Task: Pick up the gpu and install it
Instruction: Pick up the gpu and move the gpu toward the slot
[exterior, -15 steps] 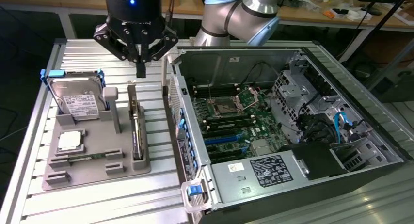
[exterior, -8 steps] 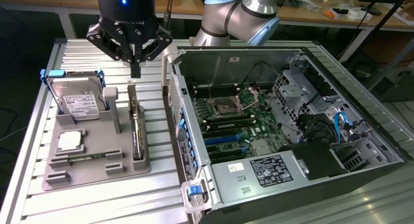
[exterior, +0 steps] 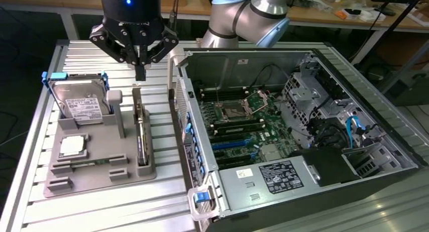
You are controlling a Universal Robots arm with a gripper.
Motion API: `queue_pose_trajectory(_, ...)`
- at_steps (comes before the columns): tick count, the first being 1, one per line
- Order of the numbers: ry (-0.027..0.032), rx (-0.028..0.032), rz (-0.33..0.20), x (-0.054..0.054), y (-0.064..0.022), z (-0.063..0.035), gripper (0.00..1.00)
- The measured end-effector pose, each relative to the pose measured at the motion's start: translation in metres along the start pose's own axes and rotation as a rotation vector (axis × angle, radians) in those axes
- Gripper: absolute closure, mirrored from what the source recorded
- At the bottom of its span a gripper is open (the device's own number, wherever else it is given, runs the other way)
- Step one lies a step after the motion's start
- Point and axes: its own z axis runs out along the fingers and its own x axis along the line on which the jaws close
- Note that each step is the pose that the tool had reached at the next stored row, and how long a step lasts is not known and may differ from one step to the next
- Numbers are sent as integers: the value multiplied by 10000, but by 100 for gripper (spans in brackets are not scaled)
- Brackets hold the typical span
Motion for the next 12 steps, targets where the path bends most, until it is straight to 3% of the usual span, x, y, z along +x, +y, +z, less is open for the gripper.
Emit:
queue_pose_trajectory(6, 4, -3, -88, 0, 0, 0, 89)
queue_pose_trajectory(12, 37, -18, -764, 0, 0, 4, 89)
